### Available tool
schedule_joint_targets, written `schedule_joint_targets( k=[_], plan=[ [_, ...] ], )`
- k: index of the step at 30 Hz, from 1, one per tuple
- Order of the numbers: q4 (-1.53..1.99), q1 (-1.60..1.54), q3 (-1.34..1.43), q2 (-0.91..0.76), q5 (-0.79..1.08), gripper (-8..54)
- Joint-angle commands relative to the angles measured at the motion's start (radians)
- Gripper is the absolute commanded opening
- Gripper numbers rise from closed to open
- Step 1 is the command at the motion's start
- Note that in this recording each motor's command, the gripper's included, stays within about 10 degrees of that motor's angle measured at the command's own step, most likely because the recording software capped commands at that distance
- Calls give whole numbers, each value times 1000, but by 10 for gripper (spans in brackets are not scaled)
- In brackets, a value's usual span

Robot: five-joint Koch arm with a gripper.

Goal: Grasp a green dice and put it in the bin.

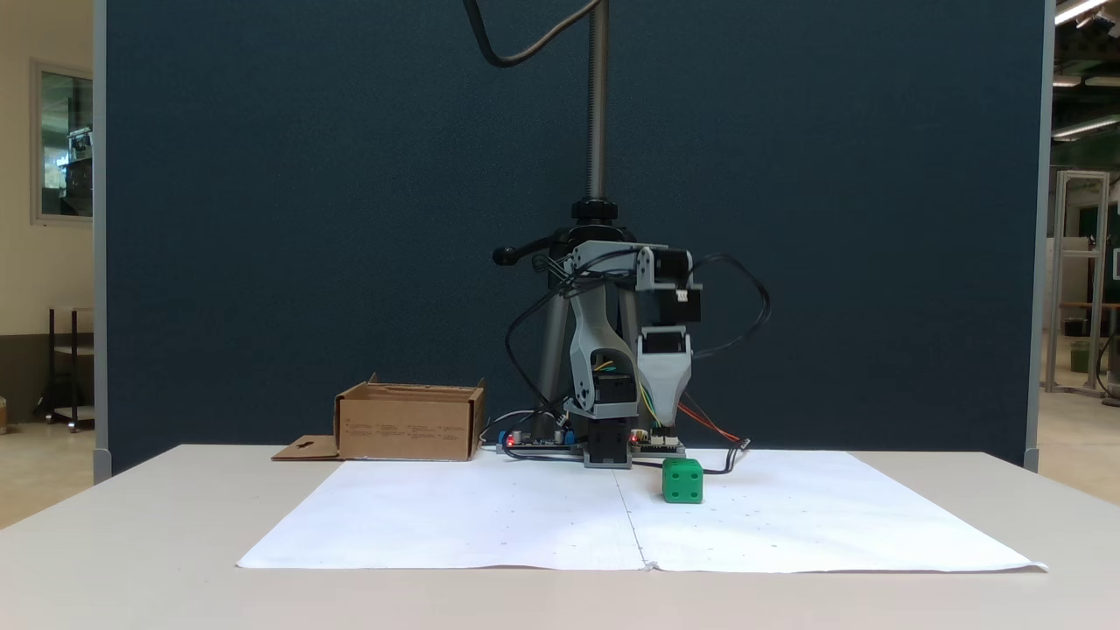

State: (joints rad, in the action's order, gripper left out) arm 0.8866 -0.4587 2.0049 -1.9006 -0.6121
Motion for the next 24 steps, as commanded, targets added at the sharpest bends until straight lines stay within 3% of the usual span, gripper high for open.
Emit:
schedule_joint_targets(
  k=[1, 24],
  plan=[
    [-64, -3, 3, -3, 0, 432],
    [-146, -38, 77, 25, -2, 432]
  ],
)
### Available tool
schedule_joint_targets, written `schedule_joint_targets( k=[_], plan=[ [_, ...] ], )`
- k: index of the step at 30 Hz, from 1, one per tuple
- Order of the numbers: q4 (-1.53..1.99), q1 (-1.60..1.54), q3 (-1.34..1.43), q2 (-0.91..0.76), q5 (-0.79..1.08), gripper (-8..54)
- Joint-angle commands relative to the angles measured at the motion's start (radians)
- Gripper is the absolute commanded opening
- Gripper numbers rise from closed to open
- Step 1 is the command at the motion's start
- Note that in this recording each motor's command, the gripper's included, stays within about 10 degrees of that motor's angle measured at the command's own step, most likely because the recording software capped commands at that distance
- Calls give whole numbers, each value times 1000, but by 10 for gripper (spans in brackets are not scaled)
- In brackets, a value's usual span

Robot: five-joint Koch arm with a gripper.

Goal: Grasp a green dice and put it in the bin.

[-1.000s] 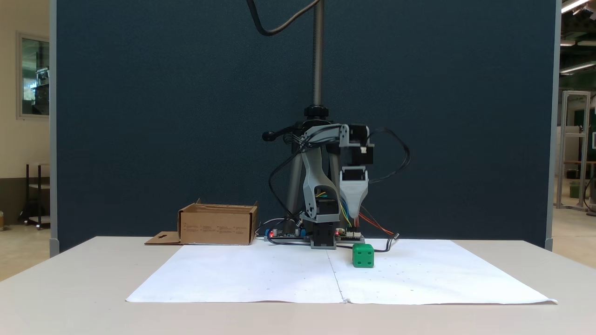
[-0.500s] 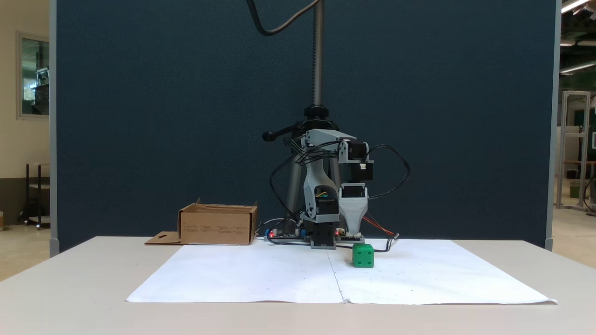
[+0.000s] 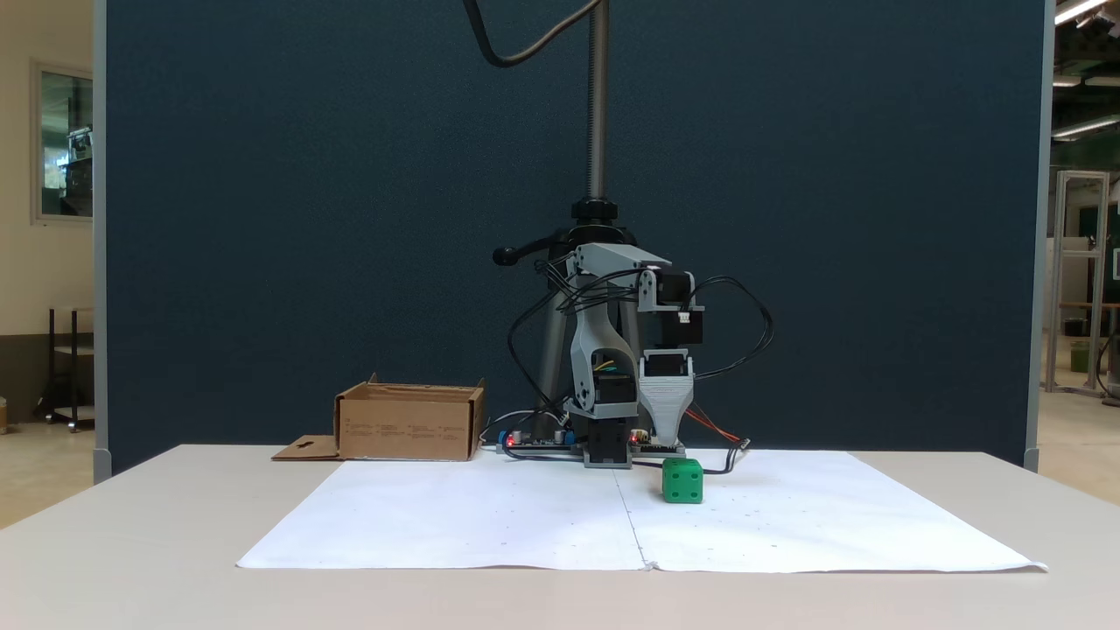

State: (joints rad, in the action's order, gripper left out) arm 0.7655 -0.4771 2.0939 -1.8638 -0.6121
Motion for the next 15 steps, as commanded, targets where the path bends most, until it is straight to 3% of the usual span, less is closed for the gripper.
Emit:
schedule_joint_targets(
  k=[1, 15],
  plan=[
    [-34, -25, -12, -11, -2, 432],
    [-74, -28, 0, 57, -2, 432]
  ],
)
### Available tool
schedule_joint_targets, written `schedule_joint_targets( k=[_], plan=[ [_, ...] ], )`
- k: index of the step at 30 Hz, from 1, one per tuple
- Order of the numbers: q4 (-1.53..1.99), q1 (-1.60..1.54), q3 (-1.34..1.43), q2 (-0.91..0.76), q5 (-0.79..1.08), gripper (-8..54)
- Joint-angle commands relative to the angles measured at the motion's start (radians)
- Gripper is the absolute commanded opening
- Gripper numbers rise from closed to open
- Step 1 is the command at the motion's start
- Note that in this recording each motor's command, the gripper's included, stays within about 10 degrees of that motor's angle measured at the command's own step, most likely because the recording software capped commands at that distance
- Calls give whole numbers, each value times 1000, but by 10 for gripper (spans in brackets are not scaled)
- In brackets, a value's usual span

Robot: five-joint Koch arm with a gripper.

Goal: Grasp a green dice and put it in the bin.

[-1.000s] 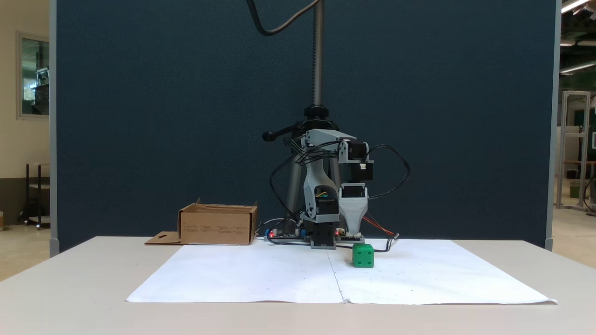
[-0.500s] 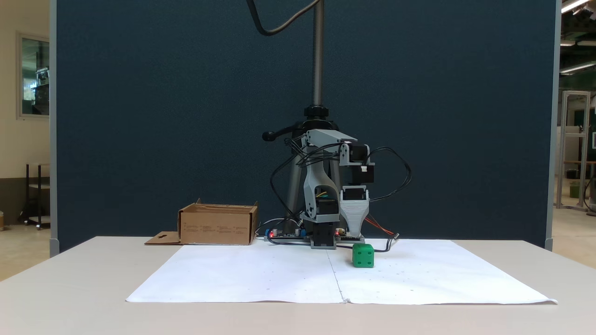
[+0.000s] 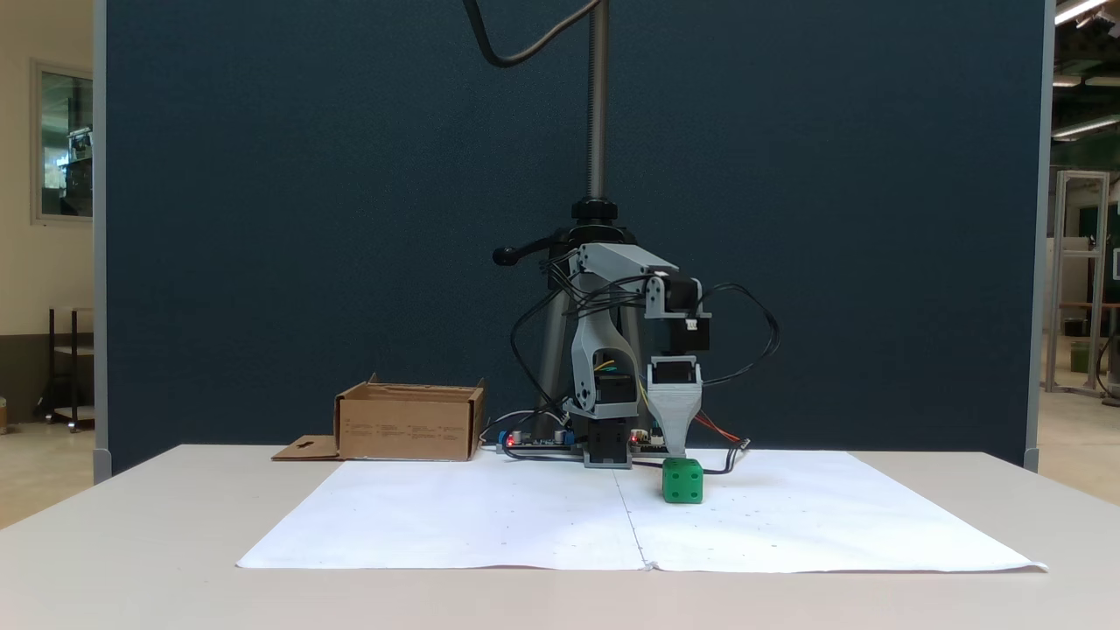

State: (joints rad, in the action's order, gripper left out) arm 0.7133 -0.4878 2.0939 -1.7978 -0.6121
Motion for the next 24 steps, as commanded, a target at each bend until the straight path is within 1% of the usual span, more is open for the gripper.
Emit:
schedule_joint_targets(
  k=[1, 19, 24],
  plan=[
    [-23, -18, 5, 0, -2, 432],
    [-133, -26, 60, 173, -2, 431],
    [-186, -18, 61, 216, -2, 414]
  ],
)
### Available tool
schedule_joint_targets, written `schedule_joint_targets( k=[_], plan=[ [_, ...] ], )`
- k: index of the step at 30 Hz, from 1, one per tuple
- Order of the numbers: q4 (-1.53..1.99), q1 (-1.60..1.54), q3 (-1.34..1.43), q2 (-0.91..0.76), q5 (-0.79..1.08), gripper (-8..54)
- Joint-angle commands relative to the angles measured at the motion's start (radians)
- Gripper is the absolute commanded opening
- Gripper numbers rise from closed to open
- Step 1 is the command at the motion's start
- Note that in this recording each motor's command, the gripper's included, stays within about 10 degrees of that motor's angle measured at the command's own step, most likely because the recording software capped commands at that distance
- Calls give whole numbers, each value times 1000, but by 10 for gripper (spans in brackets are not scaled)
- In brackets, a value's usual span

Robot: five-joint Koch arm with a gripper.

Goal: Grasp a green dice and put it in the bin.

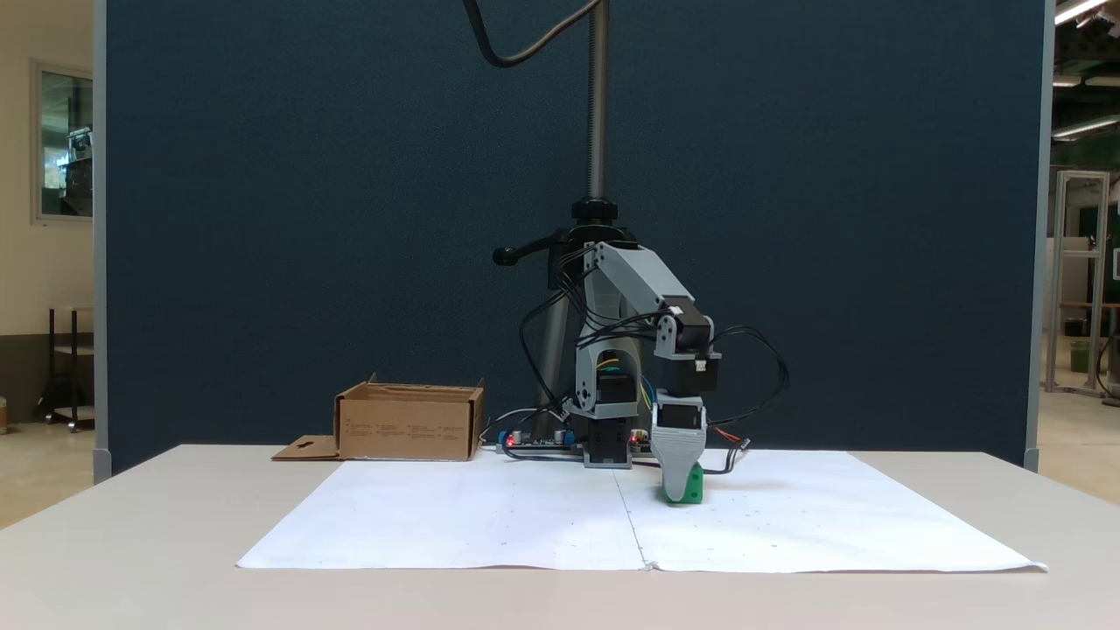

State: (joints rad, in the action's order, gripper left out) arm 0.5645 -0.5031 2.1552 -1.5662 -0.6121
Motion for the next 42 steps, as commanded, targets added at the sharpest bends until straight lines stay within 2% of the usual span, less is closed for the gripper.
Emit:
schedule_joint_targets(
  k=[1, 4, 7, 15, 22, 26, 36, 42],
  plan=[
    [-40, -3, 0, -12, -2, 414],
    [-63, -2, -2, 6, -2, 412],
    [-72, 0, 0, 11, -2, 367],
    [-71, 31, 3, 11, -14, 122],
    [-67, 35, 3, 8, -14, 120],
    [-11, 57, -11, -80, -12, 120],
    [613, 291, -714, -87, 129, 122],
    [727, 419, -805, -63, 207, 125]
  ],
)
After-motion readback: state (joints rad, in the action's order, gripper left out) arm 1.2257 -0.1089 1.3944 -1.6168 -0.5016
